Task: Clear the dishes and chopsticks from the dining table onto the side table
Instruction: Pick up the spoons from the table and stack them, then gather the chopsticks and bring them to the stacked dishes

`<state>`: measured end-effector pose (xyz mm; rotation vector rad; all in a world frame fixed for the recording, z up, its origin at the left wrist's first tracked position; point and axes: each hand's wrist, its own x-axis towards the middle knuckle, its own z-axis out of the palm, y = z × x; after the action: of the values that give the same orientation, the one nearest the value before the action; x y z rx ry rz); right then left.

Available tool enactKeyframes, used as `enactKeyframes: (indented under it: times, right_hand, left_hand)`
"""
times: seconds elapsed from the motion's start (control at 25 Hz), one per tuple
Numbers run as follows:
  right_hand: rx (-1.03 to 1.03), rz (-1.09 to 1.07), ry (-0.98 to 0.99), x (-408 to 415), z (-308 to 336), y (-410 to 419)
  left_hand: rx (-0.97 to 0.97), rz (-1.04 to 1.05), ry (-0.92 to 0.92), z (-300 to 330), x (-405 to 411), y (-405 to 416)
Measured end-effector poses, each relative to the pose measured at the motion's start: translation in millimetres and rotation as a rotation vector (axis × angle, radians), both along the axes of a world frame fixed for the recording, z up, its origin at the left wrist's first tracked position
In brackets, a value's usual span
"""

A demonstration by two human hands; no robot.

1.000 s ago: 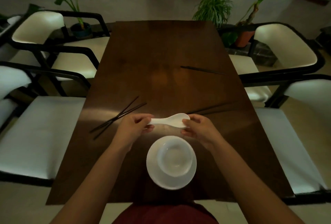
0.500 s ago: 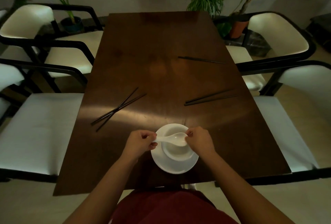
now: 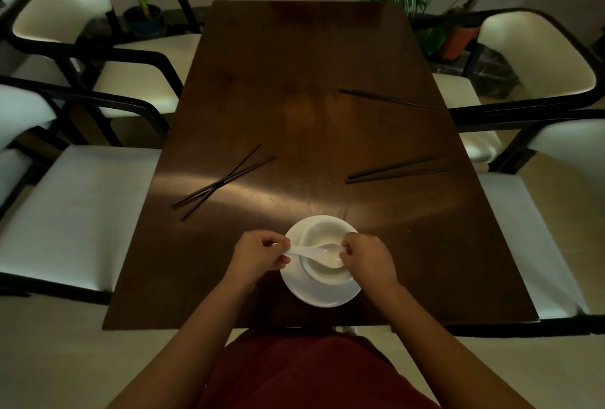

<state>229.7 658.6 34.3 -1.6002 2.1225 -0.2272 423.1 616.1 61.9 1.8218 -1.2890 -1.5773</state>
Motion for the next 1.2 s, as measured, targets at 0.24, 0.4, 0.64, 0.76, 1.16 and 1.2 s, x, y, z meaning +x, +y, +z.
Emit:
enactKeyframes:
  times: [0.24,0.4,0.64,0.76,1.16,1.2]
  right_hand:
    - [-0.157,0.052,-0.036,-11.7,5.6,12.7]
    - [-0.225,0.072,-0.122,-19.1,13.6,8.3]
    - [-0.302,0.208,-0.139,-12.4,25.5,-46.1]
    - [-0.333,0.368,-0.088,3.6,29.6,-107.5]
    - [-0.186,0.844,0.225,88.0,-43.9,-282.7]
    - [-0.17,0.876,0.237,89.1,-52.1,-287.9]
  left_hand:
    - [0.075,0.002,0.046,0.3,1.7,-0.2]
    - [0.079,-0.047,-0.026,-3.4,3.2,-4.6]
    - [-0.251,0.039,-0.242,-8.8,27.8,-42.4]
    - [-0.454,-0.039,-0.506,-15.2,51.2,-82.9]
    - [-0.392,-0.35,-1.063,-82.8,85.0,-171.7]
    - [-0.418,-0.331,-1.043,-84.5,85.8,-173.3]
